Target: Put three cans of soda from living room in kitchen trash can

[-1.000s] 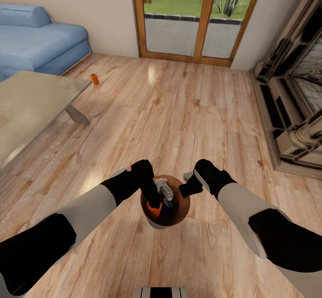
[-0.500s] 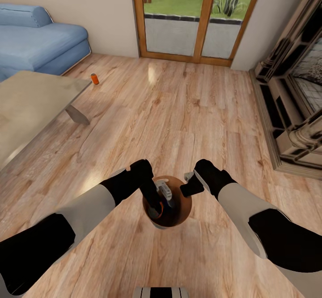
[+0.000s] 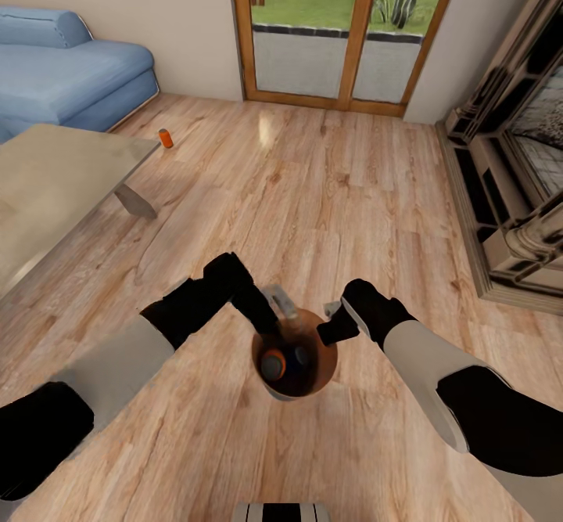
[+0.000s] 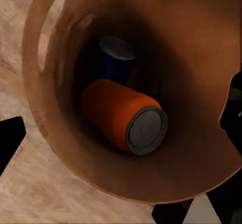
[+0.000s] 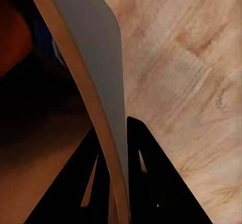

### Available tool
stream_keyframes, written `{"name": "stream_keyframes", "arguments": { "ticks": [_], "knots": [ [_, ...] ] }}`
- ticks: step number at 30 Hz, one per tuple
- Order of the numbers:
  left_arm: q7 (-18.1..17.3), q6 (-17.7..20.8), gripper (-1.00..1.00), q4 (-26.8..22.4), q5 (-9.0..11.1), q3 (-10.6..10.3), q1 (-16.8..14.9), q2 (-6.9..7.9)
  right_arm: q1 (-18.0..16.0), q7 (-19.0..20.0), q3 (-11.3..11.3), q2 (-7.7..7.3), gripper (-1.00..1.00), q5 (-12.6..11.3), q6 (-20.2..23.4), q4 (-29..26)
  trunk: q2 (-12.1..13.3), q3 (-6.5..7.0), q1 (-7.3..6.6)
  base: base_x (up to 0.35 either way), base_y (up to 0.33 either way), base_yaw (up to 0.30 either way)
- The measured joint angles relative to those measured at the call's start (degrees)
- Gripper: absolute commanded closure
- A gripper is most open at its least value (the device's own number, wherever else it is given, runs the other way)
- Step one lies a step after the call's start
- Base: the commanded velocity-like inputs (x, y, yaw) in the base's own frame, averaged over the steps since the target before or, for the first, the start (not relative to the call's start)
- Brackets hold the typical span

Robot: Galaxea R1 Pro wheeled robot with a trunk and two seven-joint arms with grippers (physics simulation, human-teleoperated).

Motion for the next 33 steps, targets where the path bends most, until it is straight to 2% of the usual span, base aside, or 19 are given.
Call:
{"name": "stream_keyframes", "arguments": {
  "ticks": [3,4,6,7,9,12,13,14,15,16,17,19,20,21,23,26,29,31,33],
  "knots": [
    [-2.11,0.69,-1.00,-3.80,0.14,5.33,-0.02,3.06,0.03,-0.02,-0.84,-0.10,1.00,0.22,-0.04,0.00,0.00,0.00,0.00,0.000,0.000,0.000],
    [-3.90,0.93,-1.00,-5.96,0.09,8.60,-0.01,5.03,0.04,-0.04,-1.70,-0.15,1.00,0.35,-0.06,0.00,0.00,0.00,0.00,0.000,0.000,0.000],
    [-6.12,1.19,-1.00,-8.03,0.19,11.89,0.00,7.12,0.06,0.01,-2.43,-0.19,1.00,-0.06,0.01,0.00,0.00,0.00,0.00,0.000,0.000,0.000],
    [-8.29,1.27,-1.00,-9.79,0.13,14.61,0.00,9.05,0.06,0.01,-2.90,-0.23,1.00,-0.23,0.04,0.08,0.00,0.00,0.00,0.000,0.000,0.000],
    [-10.64,1.44,-1.00,-12.93,0.03,18.23,0.01,11.78,0.10,0.08,-3.37,-0.31,1.00,-0.39,0.08,0.50,0.00,0.00,0.00,0.000,0.000,0.000],
    [-12.04,1.78,-1.00,-18.00,-0.29,21.83,0.85,14.99,0.19,0.13,-3.84,-1.26,1.00,-0.66,0.12,0.87,0.00,0.00,0.00,0.000,0.000,0.000],
    [-12.07,1.79,-1.00,-18.62,-0.31,22.65,1.35,15.54,0.21,0.11,-3.87,-1.65,1.00,-0.29,0.04,0.91,0.00,0.00,0.00,0.000,0.000,0.000],
    [-11.52,1.76,-1.00,-19.41,-0.42,25.19,2.63,16.26,0.26,0.18,-3.91,-2.48,1.00,-0.56,0.10,1.01,0.00,-0.01,0.00,0.000,0.000,0.000],
    [-10.90,1.77,-1.00,-19.68,-0.40,26.99,3.42,16.54,0.26,0.14,-3.88,-2.93,1.00,0.20,-0.04,1.02,0.00,0.00,0.00,0.000,0.000,0.000],
    [-8.99,1.72,-1.00,-20.02,-0.43,31.37,5.28,16.74,0.33,0.17,-3.85,-3.65,1.00,0.34,-0.04,1.05,0.00,-0.01,0.00,0.000,0.000,0.000],
    [-7.73,1.74,-1.00,-20.13,-0.32,34.01,6.43,16.80,0.34,0.13,-3.78,-3.98,1.00,1.07,-0.17,1.05,0.00,-0.01,0.00,0.000,0.000,0.000],
    [-2.36,-2.00,-1.00,-20.42,-0.21,43.74,11.12,16.75,0.46,0.18,-4.18,-5.27,1.00,0.63,-0.10,1.05,0.00,-0.01,0.00,0.000,0.000,0.000],
    [0.91,-4.16,-1.00,-20.48,-0.13,48.16,14.43,16.50,0.53,0.25,-4.63,-6.32,1.00,-0.51,0.08,1.05,0.00,-0.01,0.00,0.000,0.000,0.000],
    [2.45,-5.08,-1.00,-20.47,0.04,49.98,16.56,16.25,0.66,0.27,-4.84,-7.06,1.00,-0.75,0.10,1.03,0.00,-0.01,0.00,0.000,0.000,0.000],
    [3.73,-5.72,-1.00,-20.46,0.10,51.11,18.29,15.85,0.78,0.21,-4.65,-7.86,1.00,0.52,-0.06,1.03,0.00,-0.01,0.00,0.000,0.000,0.000],
    [5.84,-6.41,-1.00,-20.39,0.12,52.41,20.55,14.79,0.91,0.20,-4.63,-9.59,1.00,1.01,-0.13,0.78,0.00,-0.01,0.00,0.000,0.000,0.000],
    [7.17,-7.36,-1.00,-20.14,0.03,52.96,22.51,13.51,1.22,0.22,-4.84,-11.26,1.00,-0.12,0.04,0.60,0.00,-0.01,0.00,0.000,0.000,0.000],
    [9.75,-9.76,-1.00,-18.43,-0.10,53.17,25.09,11.82,1.96,0.08,-5.03,-13.09,1.00,-1.62,0.28,0.33,0.00,-0.01,0.01,0.000,0.000,0.000],
    [12.27,-11.61,-1.00,-16.43,0.03,53.18,25.88,10.70,2.19,-0.23,-4.65,-13.99,1.00,0.68,-0.04,0.23,0.39,0.17,-0.21,0.000,0.000,0.000]
  ]
}}
